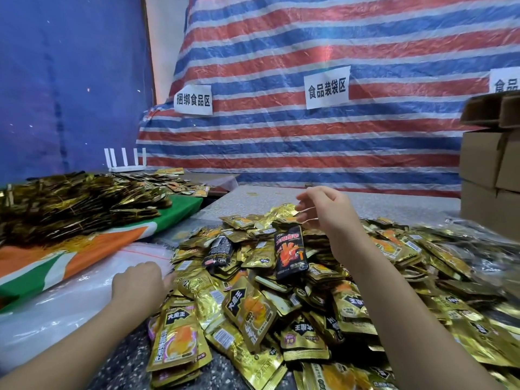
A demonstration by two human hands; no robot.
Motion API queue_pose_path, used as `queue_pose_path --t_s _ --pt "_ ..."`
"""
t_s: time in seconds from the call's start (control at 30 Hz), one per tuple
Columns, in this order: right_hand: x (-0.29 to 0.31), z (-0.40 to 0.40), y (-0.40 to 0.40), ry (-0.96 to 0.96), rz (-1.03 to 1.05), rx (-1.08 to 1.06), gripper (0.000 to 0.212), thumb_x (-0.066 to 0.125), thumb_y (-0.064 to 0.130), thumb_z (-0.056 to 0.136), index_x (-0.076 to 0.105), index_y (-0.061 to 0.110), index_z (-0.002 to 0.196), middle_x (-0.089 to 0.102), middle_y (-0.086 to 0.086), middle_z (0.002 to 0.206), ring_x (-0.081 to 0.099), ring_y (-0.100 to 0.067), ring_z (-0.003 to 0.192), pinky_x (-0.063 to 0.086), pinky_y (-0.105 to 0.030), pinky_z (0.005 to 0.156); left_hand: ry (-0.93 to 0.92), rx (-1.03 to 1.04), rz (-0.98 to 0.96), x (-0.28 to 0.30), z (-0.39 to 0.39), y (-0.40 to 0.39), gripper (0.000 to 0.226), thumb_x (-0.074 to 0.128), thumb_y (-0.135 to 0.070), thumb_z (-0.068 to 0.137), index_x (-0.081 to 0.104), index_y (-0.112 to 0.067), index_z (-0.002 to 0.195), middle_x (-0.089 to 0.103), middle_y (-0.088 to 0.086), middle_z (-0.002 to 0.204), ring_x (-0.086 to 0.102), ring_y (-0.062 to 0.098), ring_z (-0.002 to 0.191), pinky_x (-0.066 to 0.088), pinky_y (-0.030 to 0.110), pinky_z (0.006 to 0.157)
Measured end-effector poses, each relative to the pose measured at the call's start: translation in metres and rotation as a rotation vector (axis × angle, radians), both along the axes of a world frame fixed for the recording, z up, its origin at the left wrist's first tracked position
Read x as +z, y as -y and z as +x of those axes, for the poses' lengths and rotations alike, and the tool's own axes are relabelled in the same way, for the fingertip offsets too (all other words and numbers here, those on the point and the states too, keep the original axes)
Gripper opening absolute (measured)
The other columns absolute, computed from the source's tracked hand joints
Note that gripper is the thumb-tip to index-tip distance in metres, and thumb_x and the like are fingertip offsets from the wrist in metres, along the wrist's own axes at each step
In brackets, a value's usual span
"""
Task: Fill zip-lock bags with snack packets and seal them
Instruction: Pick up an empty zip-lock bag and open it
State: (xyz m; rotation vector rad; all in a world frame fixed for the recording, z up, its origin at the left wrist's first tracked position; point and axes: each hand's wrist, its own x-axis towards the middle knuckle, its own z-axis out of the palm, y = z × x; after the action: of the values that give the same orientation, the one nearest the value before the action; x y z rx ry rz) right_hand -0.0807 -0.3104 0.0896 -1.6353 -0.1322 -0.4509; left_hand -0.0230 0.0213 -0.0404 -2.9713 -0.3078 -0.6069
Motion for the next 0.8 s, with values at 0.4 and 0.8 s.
queue_pose_path --t_s 0.4,0.8 --pt "0.000 0.003 0.009 -0.008 0.039 -0.023 0.024 0.048 0.022 0.100 0.068 0.011 0.093 0.069 -0.001 0.079 0.064 -0.009 0.060 0.051 -0.024 0.058 0.396 -0.201 -0.149 0.077 -0.031 0.038 0.016 0.038 -0.011 0.101 0.050 -0.004 0.093 0.064 0.016 0.074 0.062 0.036 0.064 0.048 0.040 0.054" --pt "0.011 -0.007 0.001 -0.089 0.107 0.145 0.057 0.034 0.055 0.103 0.063 0.009 0.083 0.072 -0.005 0.068 0.072 -0.020 0.069 0.056 -0.036 0.072 1.009 -1.015 -0.605 0.121 -0.068 0.191 0.032 0.036 -0.015 0.103 0.063 0.002 0.108 0.069 0.010 0.075 0.069 0.020 0.064 0.053 0.032 0.052"
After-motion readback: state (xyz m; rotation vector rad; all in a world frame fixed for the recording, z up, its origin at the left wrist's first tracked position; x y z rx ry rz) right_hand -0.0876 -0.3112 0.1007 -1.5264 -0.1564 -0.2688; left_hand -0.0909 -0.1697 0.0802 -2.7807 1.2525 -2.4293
